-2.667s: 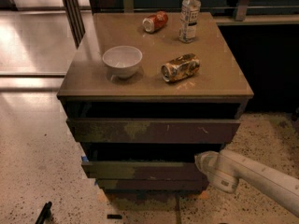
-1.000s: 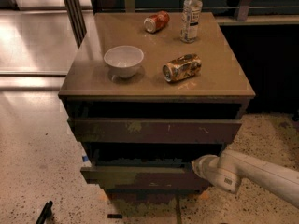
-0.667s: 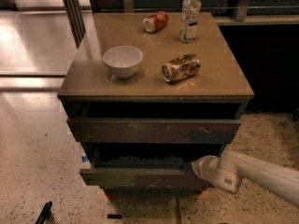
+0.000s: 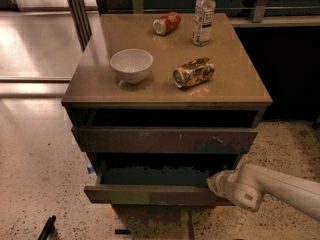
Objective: Open middle drawer
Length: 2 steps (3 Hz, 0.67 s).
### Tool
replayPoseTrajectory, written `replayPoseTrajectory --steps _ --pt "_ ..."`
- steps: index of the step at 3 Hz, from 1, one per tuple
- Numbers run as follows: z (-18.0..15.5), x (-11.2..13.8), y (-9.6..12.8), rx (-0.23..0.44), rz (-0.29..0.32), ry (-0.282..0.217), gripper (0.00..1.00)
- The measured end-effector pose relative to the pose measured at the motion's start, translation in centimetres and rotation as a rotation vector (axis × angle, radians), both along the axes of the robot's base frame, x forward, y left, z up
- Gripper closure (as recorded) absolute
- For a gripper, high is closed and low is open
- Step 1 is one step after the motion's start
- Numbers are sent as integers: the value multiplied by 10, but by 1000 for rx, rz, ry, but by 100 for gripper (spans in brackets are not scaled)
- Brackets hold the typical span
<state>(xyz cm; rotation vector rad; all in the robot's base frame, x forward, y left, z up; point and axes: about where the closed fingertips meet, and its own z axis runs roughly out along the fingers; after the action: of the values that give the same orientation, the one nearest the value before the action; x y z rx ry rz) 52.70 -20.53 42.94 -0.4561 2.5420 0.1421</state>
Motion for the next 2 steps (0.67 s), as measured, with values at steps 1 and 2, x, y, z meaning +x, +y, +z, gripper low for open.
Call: replayPoseTrajectory --steps 1,2 --pt "3 23 8 -43 14 3 100" --pt "2 24 10 -42 16 6 100"
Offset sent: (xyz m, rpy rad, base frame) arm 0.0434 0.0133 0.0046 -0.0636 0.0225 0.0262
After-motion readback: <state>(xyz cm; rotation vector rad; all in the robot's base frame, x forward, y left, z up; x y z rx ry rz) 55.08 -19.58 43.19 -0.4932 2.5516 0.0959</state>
